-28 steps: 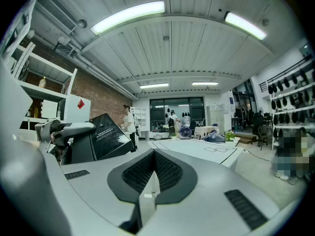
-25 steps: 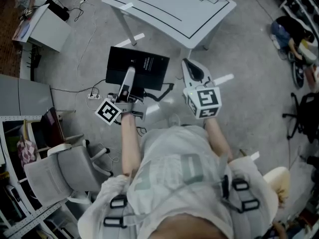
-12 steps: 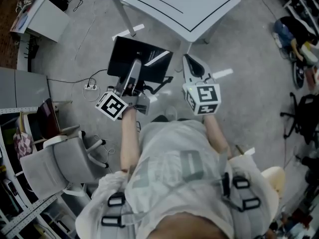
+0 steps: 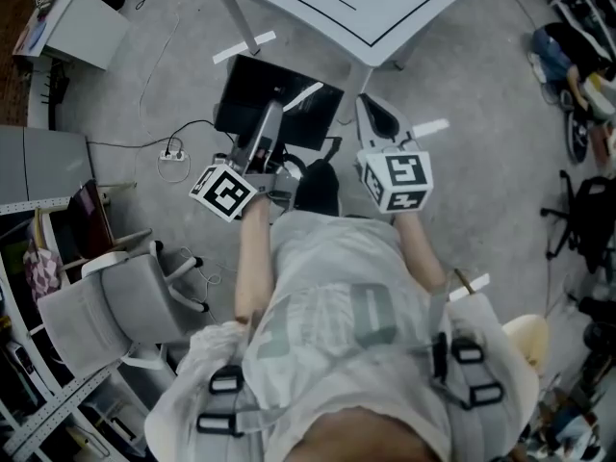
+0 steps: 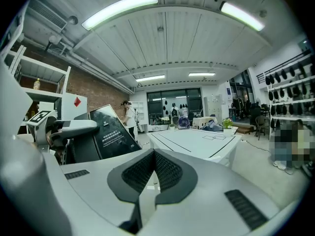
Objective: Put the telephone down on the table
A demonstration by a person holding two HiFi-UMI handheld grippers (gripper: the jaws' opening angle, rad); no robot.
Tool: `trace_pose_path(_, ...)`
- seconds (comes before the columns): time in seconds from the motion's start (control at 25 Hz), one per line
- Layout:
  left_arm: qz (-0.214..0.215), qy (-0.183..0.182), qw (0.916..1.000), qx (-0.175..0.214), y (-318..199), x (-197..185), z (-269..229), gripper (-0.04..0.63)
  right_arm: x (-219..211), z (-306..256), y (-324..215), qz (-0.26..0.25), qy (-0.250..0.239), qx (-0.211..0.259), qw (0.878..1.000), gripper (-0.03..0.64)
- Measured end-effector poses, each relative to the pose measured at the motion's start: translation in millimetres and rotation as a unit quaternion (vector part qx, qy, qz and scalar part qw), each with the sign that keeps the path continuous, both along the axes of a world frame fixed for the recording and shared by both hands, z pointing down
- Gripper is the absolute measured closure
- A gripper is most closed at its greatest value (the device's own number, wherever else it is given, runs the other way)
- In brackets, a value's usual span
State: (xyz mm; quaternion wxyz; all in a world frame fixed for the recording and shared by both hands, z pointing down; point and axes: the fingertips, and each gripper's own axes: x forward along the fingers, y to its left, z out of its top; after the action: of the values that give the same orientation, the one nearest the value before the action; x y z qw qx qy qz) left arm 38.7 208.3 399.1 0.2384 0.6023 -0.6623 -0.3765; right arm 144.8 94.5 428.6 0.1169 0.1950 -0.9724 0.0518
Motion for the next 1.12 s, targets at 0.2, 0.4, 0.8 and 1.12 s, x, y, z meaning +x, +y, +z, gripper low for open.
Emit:
trace_pose_path(0.2,0.011,-0.068,0.9975,-0.019,-23.6,-20.0,-0.3,0.431,-16.3,3.8,-14.0,0.011,0.005,0.005,1.0,0.609)
trace_pose_path(0.4,0.028,-0.043,0.9986,0.01,-62.2,-62.5,-1.1,0.431,-53.5,4.3,-39.6,0.016,0.011,0.021,1.0,0.609)
trace_pose_path(0.8,0.063,-0.043,0.997,0.009,-142.9,-164.6,-1.0,0.431,-145.9,2.4,-101.7,0.041,-0.009,0.0,0.999,0.609)
trace_pose_path(1.12,0.095,-0.038,0.9946,0.019,-215.8,-243.8,-6.1,0.431,-223.3,-12.7,-172.1,0.066,-0.026,0.016,0.997,0.609)
